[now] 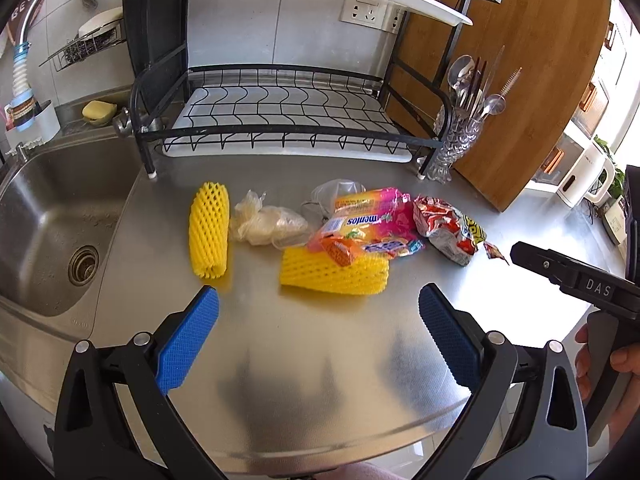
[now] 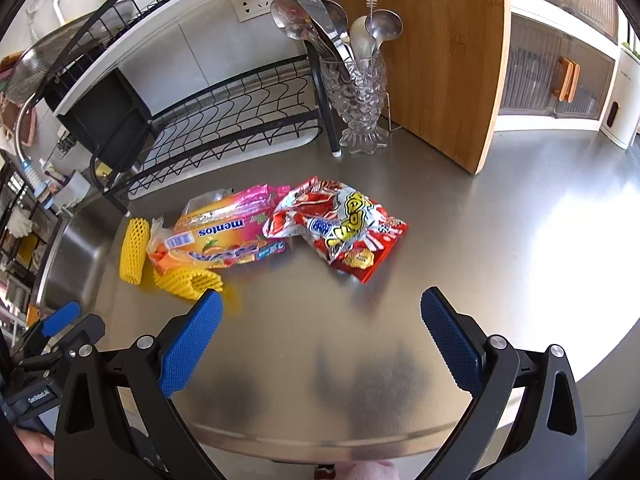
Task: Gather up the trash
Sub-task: 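Raise both tools back up toward the counter trash, then grasp the Mentos pack with the left tool while the right tool grasps the red candy wrapper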
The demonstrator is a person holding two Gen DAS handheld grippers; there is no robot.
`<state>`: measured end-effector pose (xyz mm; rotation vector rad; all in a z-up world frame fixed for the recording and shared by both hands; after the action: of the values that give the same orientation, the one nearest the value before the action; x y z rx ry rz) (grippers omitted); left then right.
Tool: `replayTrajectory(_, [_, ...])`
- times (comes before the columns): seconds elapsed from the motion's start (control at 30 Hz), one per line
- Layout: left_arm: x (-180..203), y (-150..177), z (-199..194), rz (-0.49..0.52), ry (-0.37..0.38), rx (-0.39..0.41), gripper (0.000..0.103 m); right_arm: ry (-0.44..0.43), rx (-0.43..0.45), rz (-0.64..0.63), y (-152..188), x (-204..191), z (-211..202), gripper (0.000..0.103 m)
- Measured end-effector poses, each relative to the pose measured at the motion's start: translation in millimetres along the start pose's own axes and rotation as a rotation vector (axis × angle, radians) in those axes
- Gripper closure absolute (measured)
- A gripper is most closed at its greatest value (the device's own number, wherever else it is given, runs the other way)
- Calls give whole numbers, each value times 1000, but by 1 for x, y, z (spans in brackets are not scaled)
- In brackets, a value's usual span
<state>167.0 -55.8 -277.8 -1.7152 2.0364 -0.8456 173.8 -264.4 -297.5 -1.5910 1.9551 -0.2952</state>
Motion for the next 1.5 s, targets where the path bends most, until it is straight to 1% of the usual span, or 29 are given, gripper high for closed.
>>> replayTrajectory(0.13, [2,-20,16,-1,6,2,10,-8,-7,-28,-16,-1,14,3])
replayTrajectory(0.2, [1,-27,25,-2,6,-1,14,-12,-10,-44,-23,-3,20,3])
replayTrajectory(0.27, [1,-33,35,2,7,-3,23,-17,-14,-67,-28,-6,27,4])
replayTrajectory(0.33, [0,-36,46,6,13,-18,28,-19,-16,-92,-33,-8,35,6])
replayTrajectory(0.4, [1,-38,58,11,21,-33,32,-22,-26,-118,-35,-11,43,13])
replayTrajectory(0.5, [3,-38,72,14,26,-57,37,-29,-41,-143,-36,-13,53,18])
replayTrajectory(0.6, [3,-36,83,10,36,-80,45,-28,-48,-147,-37,-12,62,19])
replayTrajectory(0.77, [3,-29,94,6,63,-118,65,-32,-79,-156,-34,-10,78,22])
replayTrajectory(0.8, [3,-28,95,9,68,-124,68,-33,-89,-158,-33,-9,81,23])
replayTrajectory(0.83, [3,-26,96,12,72,-128,73,-34,-99,-157,-31,-9,84,23])
replayTrajectory(0.87, [3,-25,96,16,73,-132,77,-34,-109,-154,-28,-8,86,24])
replayTrajectory(0.9, [3,-25,97,19,70,-135,78,-30,-120,-150,-26,-6,89,25])
replayTrajectory(0.93, [3,-24,97,21,70,-137,83,-30,-131,-145,-24,-5,91,27])
replayTrajectory(1.0, [4,-24,96,27,72,-140,83,-31,-150,-139,-19,-3,94,35])
replayTrajectory(1.03, [4,-23,96,34,69,-141,84,-33,-158,-138,-16,-2,95,37])
replayTrajectory(1.1, [5,-22,96,52,61,-144,86,-39,-170,-136,-12,-1,96,47])
replayTrajectory(1.13, [6,-21,96,60,59,-146,87,-41,-171,-135,-11,-1,96,48])
replayTrajectory(1.17, [7,-20,96,65,59,-148,90,-43,-169,-130,-10,0,96,50])
replayTrajectory(1.2, [8,-20,96,70,61,-152,90,-45,-167,-125,-10,0,96,54])
replayTrajectory(1.23, [9,-19,95,74,61,-153,95,-48,-163,-118,-10,1,95,57])
replayTrajectory(1.27, [9,-19,95,79,56,-153,95,-52,-162,-112,-10,1,95,63])
replayTrajectory(1.4, [10,-21,90,78,61,-133,96,-48,-147,-102,-10,2,90,70])
replayTrajectory(1.5, [12,-24,84,87,69,-111,98,-43,-126,-88,-11,6,82,72])
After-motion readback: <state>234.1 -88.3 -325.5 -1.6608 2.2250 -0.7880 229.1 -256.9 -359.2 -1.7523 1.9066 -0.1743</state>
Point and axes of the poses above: each gripper's, at about its wrist camera, not at the fingertips, and z roughly the way its jaws point, x to its right, y to its underside, the point moved 10 cm from there along z, roughly the way its jaws point, and after that the axes turned 4 degrees about z, right-handed, at the moved point
